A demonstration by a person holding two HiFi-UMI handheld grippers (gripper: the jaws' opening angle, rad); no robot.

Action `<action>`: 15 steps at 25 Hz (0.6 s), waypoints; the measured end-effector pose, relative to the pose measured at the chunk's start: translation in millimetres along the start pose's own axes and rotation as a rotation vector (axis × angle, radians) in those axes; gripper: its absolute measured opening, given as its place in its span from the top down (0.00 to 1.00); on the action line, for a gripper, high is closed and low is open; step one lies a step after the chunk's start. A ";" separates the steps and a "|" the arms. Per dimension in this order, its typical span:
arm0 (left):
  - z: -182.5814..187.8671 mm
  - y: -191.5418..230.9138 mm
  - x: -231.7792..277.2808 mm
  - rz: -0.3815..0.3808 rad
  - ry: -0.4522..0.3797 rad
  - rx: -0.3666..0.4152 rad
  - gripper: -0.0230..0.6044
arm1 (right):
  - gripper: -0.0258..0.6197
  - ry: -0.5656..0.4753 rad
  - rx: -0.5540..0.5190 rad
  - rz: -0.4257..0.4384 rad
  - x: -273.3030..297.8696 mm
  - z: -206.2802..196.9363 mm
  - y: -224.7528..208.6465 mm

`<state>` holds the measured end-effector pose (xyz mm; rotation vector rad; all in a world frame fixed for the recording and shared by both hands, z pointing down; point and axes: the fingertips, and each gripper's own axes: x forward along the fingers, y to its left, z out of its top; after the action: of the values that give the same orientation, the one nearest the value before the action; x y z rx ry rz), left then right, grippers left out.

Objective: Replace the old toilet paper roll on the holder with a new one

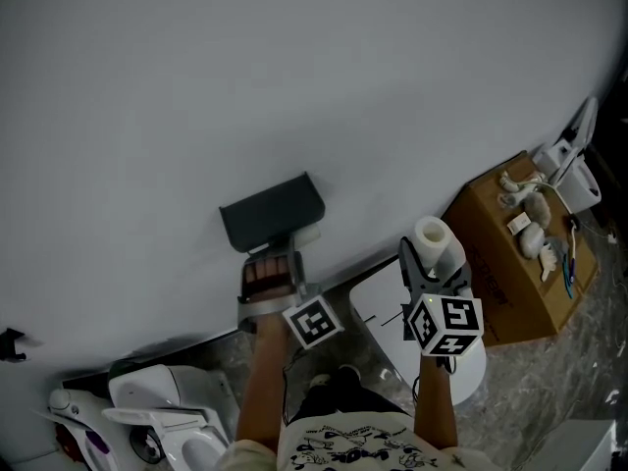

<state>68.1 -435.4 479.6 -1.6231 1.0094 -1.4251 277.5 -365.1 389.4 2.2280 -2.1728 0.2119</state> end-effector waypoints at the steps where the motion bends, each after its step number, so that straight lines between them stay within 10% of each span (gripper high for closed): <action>1: 1.6 -0.7 3.3 -0.001 0.001 -0.001 0.62 | 0.49 0.001 0.002 -0.004 0.7 -0.7 -3.4; 15: 13.5 6.8 19.8 0.026 0.003 -0.041 0.66 | 0.49 0.023 0.018 -0.018 11.5 -10.0 -20.3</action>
<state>82.4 -455.9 480.1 -1.6322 1.0636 -1.3984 297.2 -374.8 402.2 2.2422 -2.1473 0.2558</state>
